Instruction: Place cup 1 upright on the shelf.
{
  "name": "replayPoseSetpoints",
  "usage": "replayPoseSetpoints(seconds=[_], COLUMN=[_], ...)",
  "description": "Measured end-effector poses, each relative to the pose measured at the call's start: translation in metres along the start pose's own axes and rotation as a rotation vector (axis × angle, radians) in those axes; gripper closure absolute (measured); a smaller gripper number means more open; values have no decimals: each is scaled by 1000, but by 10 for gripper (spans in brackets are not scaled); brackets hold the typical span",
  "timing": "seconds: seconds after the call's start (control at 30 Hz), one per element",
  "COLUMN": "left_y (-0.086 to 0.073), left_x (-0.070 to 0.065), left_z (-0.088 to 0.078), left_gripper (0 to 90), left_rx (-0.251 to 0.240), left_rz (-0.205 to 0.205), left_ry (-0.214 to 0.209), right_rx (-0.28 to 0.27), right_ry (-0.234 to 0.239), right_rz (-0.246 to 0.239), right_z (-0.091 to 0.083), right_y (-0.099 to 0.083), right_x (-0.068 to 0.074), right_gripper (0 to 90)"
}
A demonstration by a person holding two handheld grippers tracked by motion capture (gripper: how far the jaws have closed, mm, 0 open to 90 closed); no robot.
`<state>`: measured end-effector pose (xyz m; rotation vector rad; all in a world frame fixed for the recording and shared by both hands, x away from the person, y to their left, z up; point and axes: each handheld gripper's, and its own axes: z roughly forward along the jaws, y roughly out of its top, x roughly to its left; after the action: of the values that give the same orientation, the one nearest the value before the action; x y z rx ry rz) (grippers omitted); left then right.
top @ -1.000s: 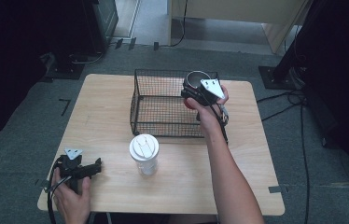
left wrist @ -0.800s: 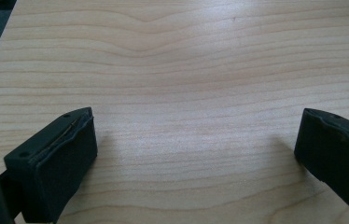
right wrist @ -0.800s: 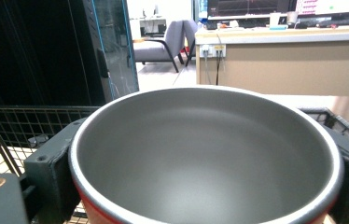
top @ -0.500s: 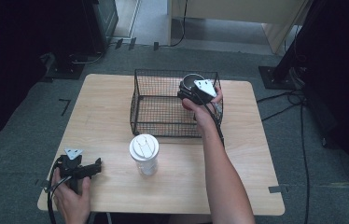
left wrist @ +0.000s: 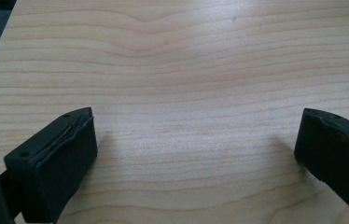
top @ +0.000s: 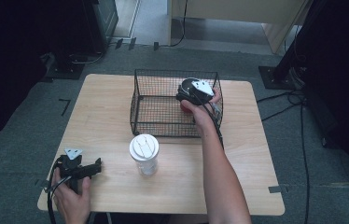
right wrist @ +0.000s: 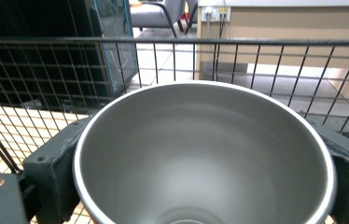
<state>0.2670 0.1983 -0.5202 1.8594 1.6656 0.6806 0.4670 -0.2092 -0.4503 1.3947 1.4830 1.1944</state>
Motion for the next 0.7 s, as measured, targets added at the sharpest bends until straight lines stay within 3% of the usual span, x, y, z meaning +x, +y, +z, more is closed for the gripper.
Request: replayPoseSetpoints(seconds=[0.1,0.33,0.4,0.53,0.7], left_y=[0,0,0,0,0], left_x=[0,0,0,0,0], left_z=[0,0,0,0,0], left_gripper=[0,0,0,0,0], left_rx=[0,0,0,0,0], left_rz=[0,0,0,0,0], left_ry=[0,0,0,0,0], right_rx=[23,17,-8,-18,-60], right_ry=[-4,-3,7,9,9], right_rz=[9,8,8,-11,0], right_z=[0,-1,-4,-7,-12], right_y=[-1,1,5,8,18], right_x=[0,2,3,4,3], right_gripper=[60,51,0,0,0])
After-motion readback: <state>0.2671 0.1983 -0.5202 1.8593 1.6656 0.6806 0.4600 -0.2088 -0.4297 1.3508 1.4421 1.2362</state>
